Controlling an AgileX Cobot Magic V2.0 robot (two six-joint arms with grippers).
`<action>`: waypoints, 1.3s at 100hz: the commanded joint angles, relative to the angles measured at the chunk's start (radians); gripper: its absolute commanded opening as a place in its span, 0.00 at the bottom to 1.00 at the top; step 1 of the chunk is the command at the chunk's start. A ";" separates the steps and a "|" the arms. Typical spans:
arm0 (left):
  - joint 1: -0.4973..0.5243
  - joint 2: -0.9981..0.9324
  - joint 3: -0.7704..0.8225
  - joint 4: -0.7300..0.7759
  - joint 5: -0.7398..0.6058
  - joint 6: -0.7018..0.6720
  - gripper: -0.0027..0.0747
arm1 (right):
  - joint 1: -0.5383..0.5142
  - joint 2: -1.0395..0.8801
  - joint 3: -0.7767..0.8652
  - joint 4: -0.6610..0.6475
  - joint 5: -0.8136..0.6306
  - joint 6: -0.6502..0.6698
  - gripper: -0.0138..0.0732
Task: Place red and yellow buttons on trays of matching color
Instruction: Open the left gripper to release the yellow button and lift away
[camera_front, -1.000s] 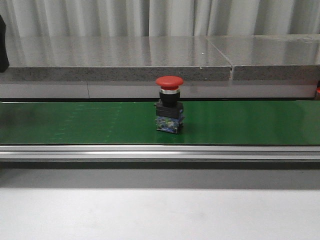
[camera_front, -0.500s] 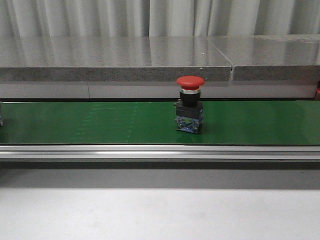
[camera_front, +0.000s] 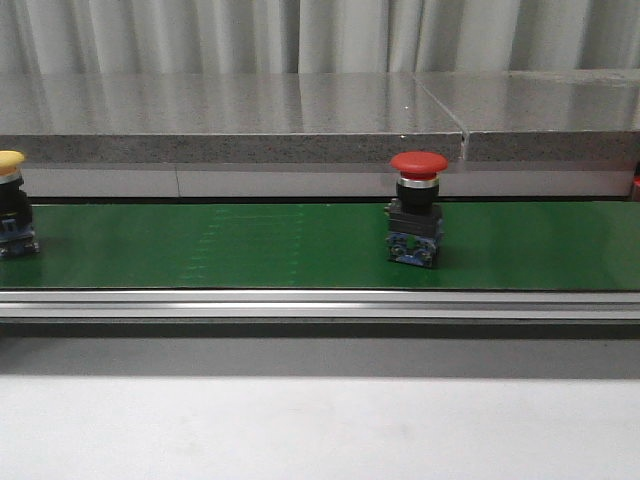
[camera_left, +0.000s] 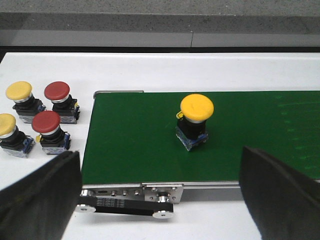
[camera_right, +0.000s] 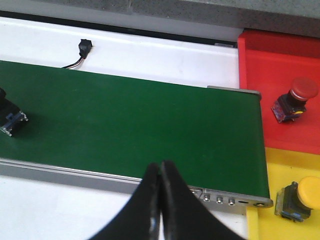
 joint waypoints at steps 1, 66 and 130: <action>-0.007 -0.075 0.022 -0.017 -0.065 -0.002 0.70 | 0.000 -0.002 -0.024 0.004 -0.072 -0.008 0.08; -0.007 -0.184 0.105 -0.047 -0.070 -0.002 0.01 | 0.000 0.001 -0.024 0.005 -0.071 -0.008 0.10; -0.007 -0.184 0.105 -0.047 -0.071 -0.002 0.01 | 0.000 0.136 -0.060 0.050 -0.012 -0.021 0.90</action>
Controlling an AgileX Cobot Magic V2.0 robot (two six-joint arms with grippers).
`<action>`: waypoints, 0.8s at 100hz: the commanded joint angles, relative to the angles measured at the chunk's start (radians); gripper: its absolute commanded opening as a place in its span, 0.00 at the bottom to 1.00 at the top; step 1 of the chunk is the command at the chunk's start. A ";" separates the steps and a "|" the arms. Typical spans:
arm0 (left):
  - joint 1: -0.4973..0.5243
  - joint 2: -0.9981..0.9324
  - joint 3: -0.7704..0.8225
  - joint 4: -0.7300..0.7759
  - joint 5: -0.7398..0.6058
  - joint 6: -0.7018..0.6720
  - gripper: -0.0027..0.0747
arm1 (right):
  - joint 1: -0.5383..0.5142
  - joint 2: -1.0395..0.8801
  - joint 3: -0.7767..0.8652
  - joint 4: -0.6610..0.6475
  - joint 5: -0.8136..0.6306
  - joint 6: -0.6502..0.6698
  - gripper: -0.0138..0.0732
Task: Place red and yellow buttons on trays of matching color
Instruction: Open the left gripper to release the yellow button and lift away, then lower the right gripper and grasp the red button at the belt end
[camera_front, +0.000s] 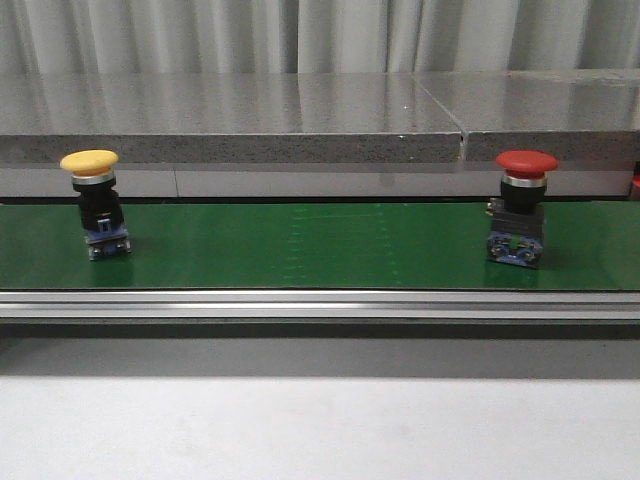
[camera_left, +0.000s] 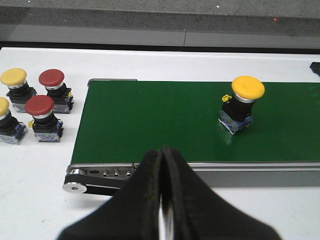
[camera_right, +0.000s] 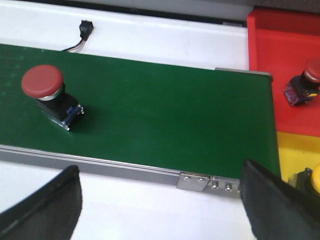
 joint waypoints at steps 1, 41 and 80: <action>-0.007 0.005 -0.028 -0.016 -0.075 -0.002 0.01 | 0.000 0.057 -0.052 0.034 -0.041 -0.023 0.90; -0.007 0.005 -0.028 -0.016 -0.075 -0.002 0.01 | 0.099 0.421 -0.181 0.085 -0.004 -0.135 0.90; -0.007 0.005 -0.028 -0.016 -0.075 -0.002 0.01 | 0.187 0.653 -0.281 0.083 -0.131 -0.136 0.90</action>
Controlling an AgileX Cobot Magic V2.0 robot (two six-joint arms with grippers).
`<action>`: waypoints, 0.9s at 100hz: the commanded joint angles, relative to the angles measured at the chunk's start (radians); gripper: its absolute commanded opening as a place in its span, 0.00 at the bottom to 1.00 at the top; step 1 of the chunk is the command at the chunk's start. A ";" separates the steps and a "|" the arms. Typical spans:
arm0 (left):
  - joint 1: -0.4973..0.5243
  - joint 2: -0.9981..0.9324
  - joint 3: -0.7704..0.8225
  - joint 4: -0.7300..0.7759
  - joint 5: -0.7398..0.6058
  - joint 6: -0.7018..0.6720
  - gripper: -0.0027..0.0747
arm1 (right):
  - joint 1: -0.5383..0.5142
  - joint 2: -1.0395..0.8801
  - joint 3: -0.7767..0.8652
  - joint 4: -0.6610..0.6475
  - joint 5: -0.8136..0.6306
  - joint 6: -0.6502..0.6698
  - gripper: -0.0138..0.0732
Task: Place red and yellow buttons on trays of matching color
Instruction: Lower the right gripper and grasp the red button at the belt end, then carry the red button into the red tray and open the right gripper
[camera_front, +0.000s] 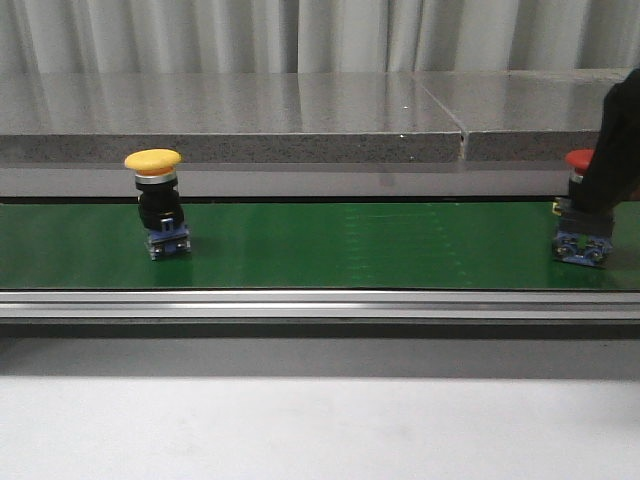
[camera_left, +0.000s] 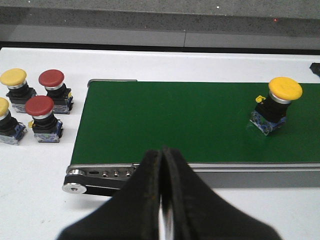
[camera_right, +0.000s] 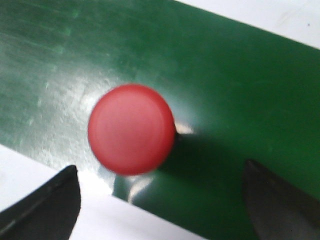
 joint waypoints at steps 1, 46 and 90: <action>-0.007 0.005 -0.028 -0.014 -0.074 -0.002 0.01 | 0.002 0.010 -0.053 0.016 -0.075 -0.013 0.90; -0.007 0.005 -0.028 -0.014 -0.074 -0.002 0.01 | 0.001 0.085 -0.143 -0.015 0.040 -0.013 0.23; -0.007 0.005 -0.028 -0.014 -0.075 -0.002 0.01 | -0.291 0.143 -0.469 -0.022 0.155 -0.012 0.21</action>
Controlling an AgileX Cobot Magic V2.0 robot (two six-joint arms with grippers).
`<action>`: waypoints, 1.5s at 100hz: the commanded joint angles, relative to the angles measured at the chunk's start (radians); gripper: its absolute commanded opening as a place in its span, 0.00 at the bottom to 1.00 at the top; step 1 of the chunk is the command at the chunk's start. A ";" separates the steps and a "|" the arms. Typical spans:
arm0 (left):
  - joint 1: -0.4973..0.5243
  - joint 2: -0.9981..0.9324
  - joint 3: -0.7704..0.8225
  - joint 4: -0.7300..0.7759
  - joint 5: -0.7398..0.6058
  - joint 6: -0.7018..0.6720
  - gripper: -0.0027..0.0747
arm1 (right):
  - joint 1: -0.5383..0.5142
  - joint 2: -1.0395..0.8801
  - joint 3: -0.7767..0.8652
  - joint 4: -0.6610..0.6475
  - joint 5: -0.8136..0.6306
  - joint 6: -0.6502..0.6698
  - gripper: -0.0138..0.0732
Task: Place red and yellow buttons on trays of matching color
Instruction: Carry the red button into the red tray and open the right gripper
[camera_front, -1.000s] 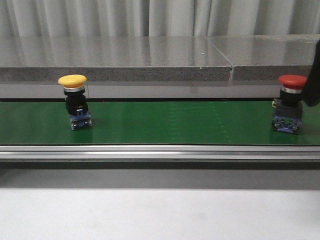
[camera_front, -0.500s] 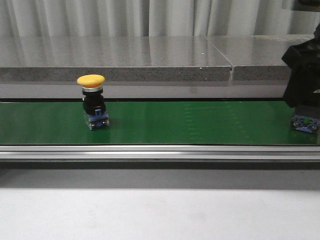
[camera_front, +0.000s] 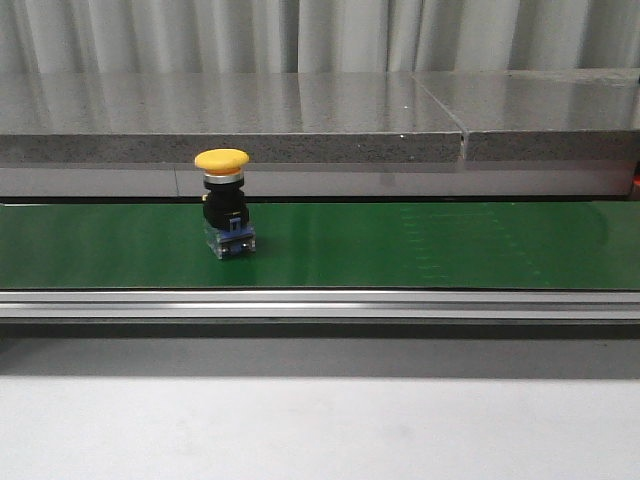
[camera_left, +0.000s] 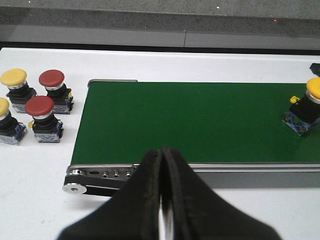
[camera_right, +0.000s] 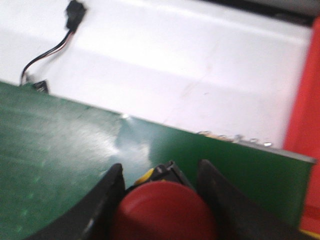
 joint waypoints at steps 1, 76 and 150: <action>-0.007 0.005 -0.028 -0.014 -0.073 -0.002 0.01 | -0.073 0.006 -0.089 0.004 -0.033 -0.010 0.21; -0.007 0.005 -0.028 -0.014 -0.074 -0.002 0.01 | -0.225 0.566 -0.599 0.004 -0.109 -0.010 0.21; -0.007 0.005 -0.028 -0.014 -0.074 -0.002 0.01 | -0.247 0.673 -0.653 0.004 -0.062 -0.010 0.60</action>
